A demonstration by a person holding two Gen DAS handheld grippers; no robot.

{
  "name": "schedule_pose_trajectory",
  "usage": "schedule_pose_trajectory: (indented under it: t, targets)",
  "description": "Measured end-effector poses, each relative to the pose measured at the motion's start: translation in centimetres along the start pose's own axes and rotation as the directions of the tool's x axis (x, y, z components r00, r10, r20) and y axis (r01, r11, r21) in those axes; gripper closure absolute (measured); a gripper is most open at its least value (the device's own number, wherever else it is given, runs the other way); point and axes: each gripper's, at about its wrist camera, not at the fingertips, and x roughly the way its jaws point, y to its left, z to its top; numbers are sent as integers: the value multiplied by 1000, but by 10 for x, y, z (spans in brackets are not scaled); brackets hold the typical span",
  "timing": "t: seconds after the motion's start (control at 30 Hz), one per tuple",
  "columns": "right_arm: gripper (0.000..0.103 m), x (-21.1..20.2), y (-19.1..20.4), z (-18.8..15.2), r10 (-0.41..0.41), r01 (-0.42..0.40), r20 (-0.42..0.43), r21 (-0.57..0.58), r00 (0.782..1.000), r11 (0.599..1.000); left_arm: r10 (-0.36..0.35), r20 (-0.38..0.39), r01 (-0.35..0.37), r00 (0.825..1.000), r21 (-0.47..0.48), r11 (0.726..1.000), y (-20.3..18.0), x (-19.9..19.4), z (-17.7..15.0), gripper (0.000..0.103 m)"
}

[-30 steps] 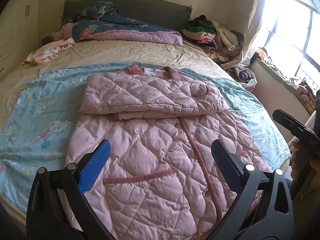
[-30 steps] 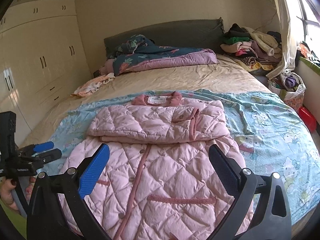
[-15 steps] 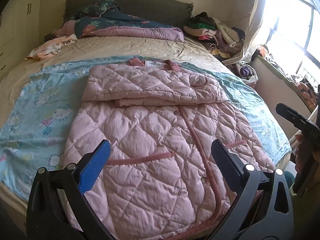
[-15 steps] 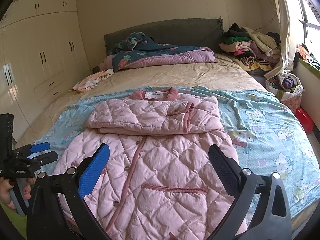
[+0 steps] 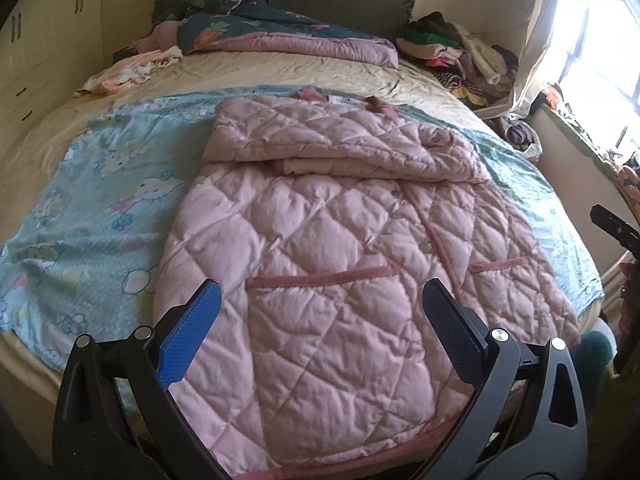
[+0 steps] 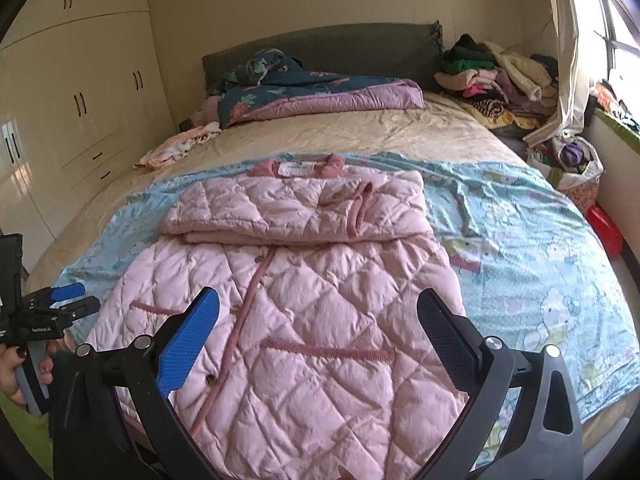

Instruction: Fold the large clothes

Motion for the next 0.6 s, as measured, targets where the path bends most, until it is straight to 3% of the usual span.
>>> schedule_pose_trajectory:
  t: [0.6]
  targets:
    - [4,8,-45,-37,-98,102,-85,44,992,994,101,-78,-103,992,-30,994,46,14,-41,8]
